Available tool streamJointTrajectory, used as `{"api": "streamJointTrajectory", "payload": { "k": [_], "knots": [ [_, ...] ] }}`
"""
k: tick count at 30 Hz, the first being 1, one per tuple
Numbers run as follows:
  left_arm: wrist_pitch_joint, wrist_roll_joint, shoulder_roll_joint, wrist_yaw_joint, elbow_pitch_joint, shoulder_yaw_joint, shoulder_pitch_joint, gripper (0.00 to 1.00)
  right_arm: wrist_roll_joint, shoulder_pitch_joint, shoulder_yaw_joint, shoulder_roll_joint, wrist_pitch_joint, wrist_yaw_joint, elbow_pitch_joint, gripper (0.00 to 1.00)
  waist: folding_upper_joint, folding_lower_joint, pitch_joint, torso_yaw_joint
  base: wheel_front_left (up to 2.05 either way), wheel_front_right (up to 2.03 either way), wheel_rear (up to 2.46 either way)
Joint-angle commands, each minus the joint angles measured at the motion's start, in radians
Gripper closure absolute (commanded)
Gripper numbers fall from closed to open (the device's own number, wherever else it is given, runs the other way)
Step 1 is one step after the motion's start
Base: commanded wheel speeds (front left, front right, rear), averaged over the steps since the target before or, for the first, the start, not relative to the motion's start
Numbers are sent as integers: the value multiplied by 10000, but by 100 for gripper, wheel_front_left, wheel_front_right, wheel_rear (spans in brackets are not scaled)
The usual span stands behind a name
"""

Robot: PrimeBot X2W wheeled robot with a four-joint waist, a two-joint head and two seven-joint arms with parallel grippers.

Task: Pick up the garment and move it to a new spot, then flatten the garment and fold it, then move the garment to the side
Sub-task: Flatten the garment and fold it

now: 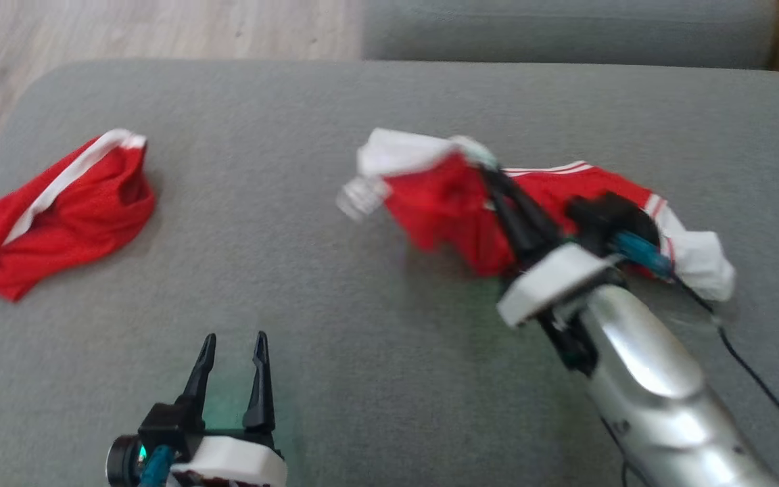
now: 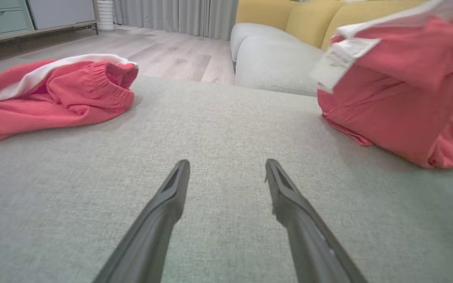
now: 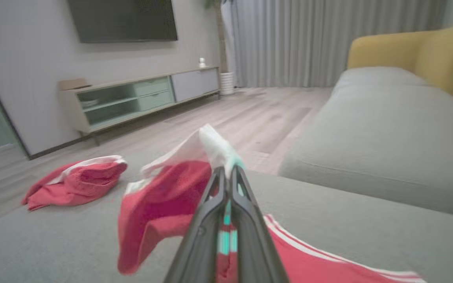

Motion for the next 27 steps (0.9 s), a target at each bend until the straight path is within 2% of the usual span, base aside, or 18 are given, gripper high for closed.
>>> {"api": "streamJointTrajectory", "payload": {
  "k": [1, 6, 10, 11, 12, 13, 19, 27],
  "knots": [
    [-53, 80, 16, -53, -262, 394, -130, 0, -98, 45, -314, 165, -109, -7, -457, 100, 0, 0, -234, -330, 0, 0, 0],
    [-53, 124, 16, -52, -268, 477, 16, 0, -500, 1044, -2282, -38, -109, -7, -713, 100, 0, 0, -416, -786, 0, 0, 0],
    [-53, 175, 16, -79, -264, 528, 52, 0, -908, 1657, -2788, -148, -109, -7, -486, 100, 0, 0, -462, -968, 0, 0, 0],
    [-53, 181, 16, -89, -257, 540, 56, 0, -936, 1793, -2673, -144, -110, -7, -293, 82, 0, 0, -470, -985, 0, 0, 0],
    [-53, 192, 16, -101, -248, 546, 57, 0, -880, 1880, -2621, -125, -110, -7, -161, 22, 0, 0, -474, -1000, 0, 0, 0],
    [-53, 198, 16, -112, -236, 551, 56, 0, -843, 1970, -2573, -107, -110, -7, -11, 0, 0, 0, -484, -1007, 0, 0, 0],
    [-53, 182, 16, -118, -215, 525, 78, 0, -810, 2289, -2484, 26, -110, -7, 843, 0, 0, 0, -533, -967, 0, 0, 0],
    [-53, 158, 16, -88, -262, 525, 155, 0, -1944, 2156, -3345, 78, -110, -7, -98, 0, 0, 0, -513, -940, 0, 0, 0]
  ]
}}
